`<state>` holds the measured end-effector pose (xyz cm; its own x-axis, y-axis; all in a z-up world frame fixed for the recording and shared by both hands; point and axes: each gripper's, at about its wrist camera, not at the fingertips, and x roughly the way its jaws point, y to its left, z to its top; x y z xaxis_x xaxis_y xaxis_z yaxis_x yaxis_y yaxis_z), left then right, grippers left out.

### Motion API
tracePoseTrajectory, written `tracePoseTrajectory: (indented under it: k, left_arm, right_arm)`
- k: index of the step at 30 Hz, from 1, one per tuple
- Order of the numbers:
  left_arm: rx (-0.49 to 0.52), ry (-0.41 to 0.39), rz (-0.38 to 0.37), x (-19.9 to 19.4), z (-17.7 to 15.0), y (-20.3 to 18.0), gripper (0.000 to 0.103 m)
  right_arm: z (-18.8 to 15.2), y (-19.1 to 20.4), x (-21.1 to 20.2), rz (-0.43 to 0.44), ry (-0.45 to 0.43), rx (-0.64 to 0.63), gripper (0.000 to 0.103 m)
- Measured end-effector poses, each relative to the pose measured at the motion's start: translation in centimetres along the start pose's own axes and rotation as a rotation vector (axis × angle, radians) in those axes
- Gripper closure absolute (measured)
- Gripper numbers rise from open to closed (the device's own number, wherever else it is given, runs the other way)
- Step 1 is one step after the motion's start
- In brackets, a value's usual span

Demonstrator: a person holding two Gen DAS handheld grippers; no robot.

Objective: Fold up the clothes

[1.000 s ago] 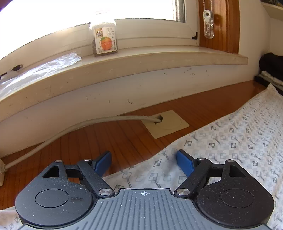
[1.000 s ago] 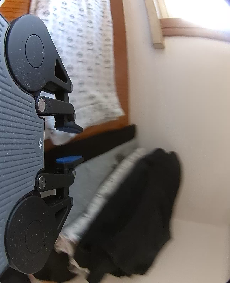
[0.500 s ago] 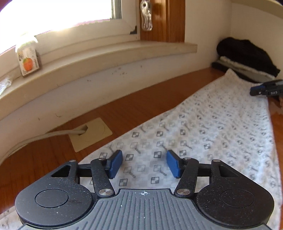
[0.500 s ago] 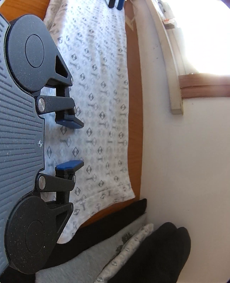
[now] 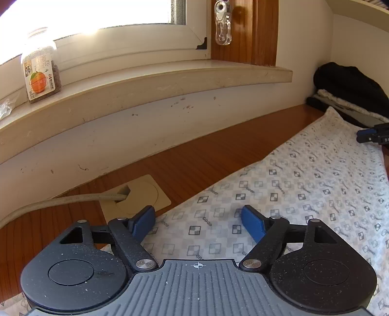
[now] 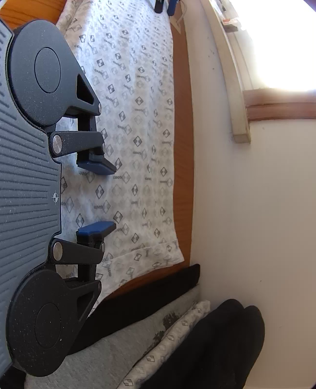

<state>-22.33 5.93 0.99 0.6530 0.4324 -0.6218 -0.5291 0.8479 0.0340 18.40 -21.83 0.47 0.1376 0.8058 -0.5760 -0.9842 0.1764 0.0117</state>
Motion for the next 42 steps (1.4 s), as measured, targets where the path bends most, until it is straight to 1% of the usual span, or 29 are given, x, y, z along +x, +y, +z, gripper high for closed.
tracePoseTrajectory:
  k: [4, 8, 12, 14, 17, 19, 20, 21, 22, 23, 24, 26, 28, 29, 30, 31, 32, 36, 42]
  left_arm:
    - [-0.002, 0.006, 0.016, 0.2, 0.3, 0.1, 0.019]
    - [0.032, 0.012, 0.053, -1.2, 0.2, -1.1, 0.019]
    - [0.032, -0.016, 0.094, -4.7, -1.1, -2.6, 0.018]
    - [0.028, -0.023, 0.119, -7.0, -2.0, -3.5, 0.018]
    - [0.011, -0.049, 0.166, -10.7, -3.9, -5.0, 0.018]
    - [-0.008, -0.063, 0.196, -13.1, -5.3, -5.9, 0.037]
    - [-0.022, -0.065, 0.207, -14.2, -6.1, -6.4, 0.051]
    - [-0.037, -0.074, 0.209, -15.3, -6.8, -6.9, 0.060]
    - [-0.042, -0.081, 0.209, -16.1, -7.6, -7.5, 0.074]
    - [-0.041, -0.087, 0.211, -16.9, -8.3, -8.2, 0.077]
    - [-0.040, -0.092, 0.212, -17.7, -8.9, -8.9, 0.078]
    - [-0.025, -0.094, 0.218, -19.1, -10.3, -10.3, 0.078]
    - [0.011, -0.072, 0.238, -19.7, -11.3, -12.1, 0.078]
    - [0.030, -0.067, 0.245, -20.0, -11.8, -13.0, 0.073]
    - [0.051, -0.064, 0.249, -20.2, -12.3, -13.8, 0.061]
    - [0.064, -0.065, 0.251, -20.4, -12.7, -14.4, 0.056]
    - [0.074, -0.068, 0.251, -20.6, -13.1, -14.9, 0.049]
    - [0.089, -0.060, 0.235, -20.3, -13.6, -16.1, 0.049]
    - [0.147, -0.056, 0.245, -19.7, -13.5, -17.2, 0.049]
  right_arm:
    - [0.0, 0.1, 0.0, -0.002, 0.000, 0.001, 0.060]
    - [0.0, 0.1, -0.1, -0.006, 0.000, 0.004, 0.059]
    - [0.0, 0.3, 0.0, -0.021, 0.000, 0.006, 0.057]
    - [0.0, 0.3, 0.0, -0.037, 0.002, 0.008, 0.050]
    - [0.0, 0.1, 0.0, -0.044, 0.004, 0.024, 0.048]
    - [0.0, 0.0, 0.0, -0.043, 0.004, 0.027, 0.047]
    - [-0.1, 0.1, 0.0, -0.046, 0.004, 0.026, 0.047]
    - [-0.1, 0.1, 0.0, -0.050, 0.004, 0.025, 0.047]
    - [-0.1, 0.2, 0.1, -0.053, 0.004, 0.026, 0.047]
    - [-0.1, 0.2, 0.1, -0.055, 0.004, 0.027, 0.046]
    - [-0.2, 0.2, 0.1, -0.057, 0.004, 0.028, 0.046]
    - [-0.2, 0.2, 0.1, -0.058, 0.004, 0.029, 0.046]
    - [-0.2, 0.2, 0.1, -0.058, 0.004, 0.031, 0.046]
    - [-0.2, 0.2, 0.1, -0.057, 0.004, 0.031, 0.046]
    - [-0.2, 0.2, 0.1, -0.058, 0.004, 0.032, 0.046]
    - [-0.2, 0.2, 0.1, -0.059, 0.004, 0.034, 0.046]
    - [-0.3, 0.2, 0.1, -0.061, 0.003, 0.037, 0.046]
    - [-0.3, 0.3, 0.1, -0.069, 0.003, 0.041, 0.046]
    - [-0.2, 0.2, 0.0, -0.069, 0.002, 0.039, 0.045]
